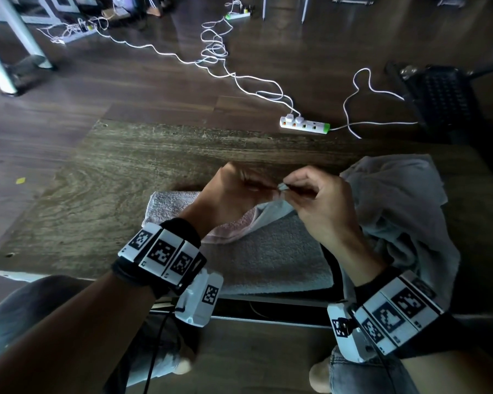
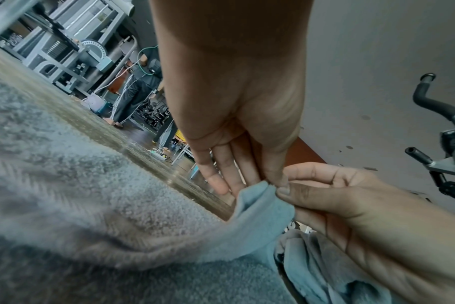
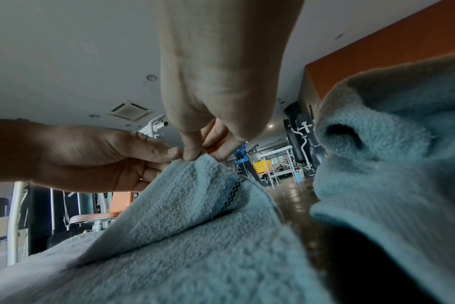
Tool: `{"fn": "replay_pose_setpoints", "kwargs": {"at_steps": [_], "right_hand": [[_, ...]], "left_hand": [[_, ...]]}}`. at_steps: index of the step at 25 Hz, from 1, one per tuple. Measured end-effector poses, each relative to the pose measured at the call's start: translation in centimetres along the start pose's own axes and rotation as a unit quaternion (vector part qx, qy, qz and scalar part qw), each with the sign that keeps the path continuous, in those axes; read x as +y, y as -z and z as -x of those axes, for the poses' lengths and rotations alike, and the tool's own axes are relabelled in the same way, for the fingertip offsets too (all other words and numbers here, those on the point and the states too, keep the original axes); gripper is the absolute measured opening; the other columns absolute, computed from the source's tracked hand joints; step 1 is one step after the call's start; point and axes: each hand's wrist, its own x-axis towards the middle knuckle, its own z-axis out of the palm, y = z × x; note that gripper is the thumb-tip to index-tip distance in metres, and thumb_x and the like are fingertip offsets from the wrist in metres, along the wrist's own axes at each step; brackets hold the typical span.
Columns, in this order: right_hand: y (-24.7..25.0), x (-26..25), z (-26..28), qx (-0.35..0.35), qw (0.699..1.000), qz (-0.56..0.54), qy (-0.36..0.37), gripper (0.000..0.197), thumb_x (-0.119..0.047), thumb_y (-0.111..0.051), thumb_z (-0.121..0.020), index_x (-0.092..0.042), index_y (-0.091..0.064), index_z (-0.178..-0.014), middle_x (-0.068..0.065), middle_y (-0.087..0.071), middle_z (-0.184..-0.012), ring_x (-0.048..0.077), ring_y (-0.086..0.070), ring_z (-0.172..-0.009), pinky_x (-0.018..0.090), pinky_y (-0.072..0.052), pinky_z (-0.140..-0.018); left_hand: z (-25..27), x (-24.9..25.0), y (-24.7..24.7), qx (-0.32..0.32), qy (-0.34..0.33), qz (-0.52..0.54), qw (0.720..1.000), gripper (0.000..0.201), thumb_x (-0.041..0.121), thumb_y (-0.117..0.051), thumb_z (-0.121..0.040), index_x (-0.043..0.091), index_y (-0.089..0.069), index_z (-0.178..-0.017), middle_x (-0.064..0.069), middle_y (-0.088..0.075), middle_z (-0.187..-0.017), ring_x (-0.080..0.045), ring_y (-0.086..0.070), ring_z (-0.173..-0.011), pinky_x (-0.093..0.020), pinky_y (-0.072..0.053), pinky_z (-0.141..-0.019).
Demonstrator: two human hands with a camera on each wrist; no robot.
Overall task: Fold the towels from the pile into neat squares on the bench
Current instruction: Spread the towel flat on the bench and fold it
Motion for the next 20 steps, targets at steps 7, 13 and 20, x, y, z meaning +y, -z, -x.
{"fn": "replay_pose_setpoints", "kwargs": {"at_steps": [7, 13, 20], "right_hand": [[0.16, 0.05, -0.23, -0.02, 1.0, -0.011, -0.004, 0.017, -0.009, -0.077, -0.082, -0.016, -0.074, -0.097, -0.011, -0.073, -0.09, -0.001, -0.068, -0.087, 0.016, -0.054, -0.078], [0.22, -0.11, -0.35, -0.035, 0.999, 0.007, 0.005, 0.013, -0.014, -0.073, -0.087, -0.017, -0.075, -0.1, -0.012, -0.073, -0.091, -0.002, -0.067, -0.084, 0.011, -0.05, -0.073], [0.2, 0.09, -0.18, -0.03, 0.999, 0.02, -0.009, 0.011, -0.015, -0.074, -0.085, -0.019, -0.075, -0.096, -0.014, -0.072, -0.088, 0.0, -0.067, -0.082, 0.014, -0.05, -0.073]], "left_hand": [[0.11, -0.09, -0.35, 0.016, -0.012, -0.002, 1.0, 0.017, 0.006, -0.081, -0.075, 0.009, -0.079, -0.091, 0.004, -0.077, -0.084, -0.006, -0.071, -0.076, -0.016, -0.053, -0.07], [0.03, -0.24, -0.33, 0.024, -0.021, -0.007, 0.999, 0.017, 0.007, -0.08, -0.076, 0.01, -0.078, -0.093, 0.001, -0.077, -0.087, -0.013, -0.074, -0.08, -0.024, -0.058, -0.075], [0.2, -0.11, -0.44, 0.024, -0.022, -0.025, 0.999, 0.017, 0.008, -0.08, -0.077, 0.012, -0.079, -0.093, 0.002, -0.077, -0.087, -0.013, -0.074, -0.08, -0.036, -0.06, -0.08]]}}
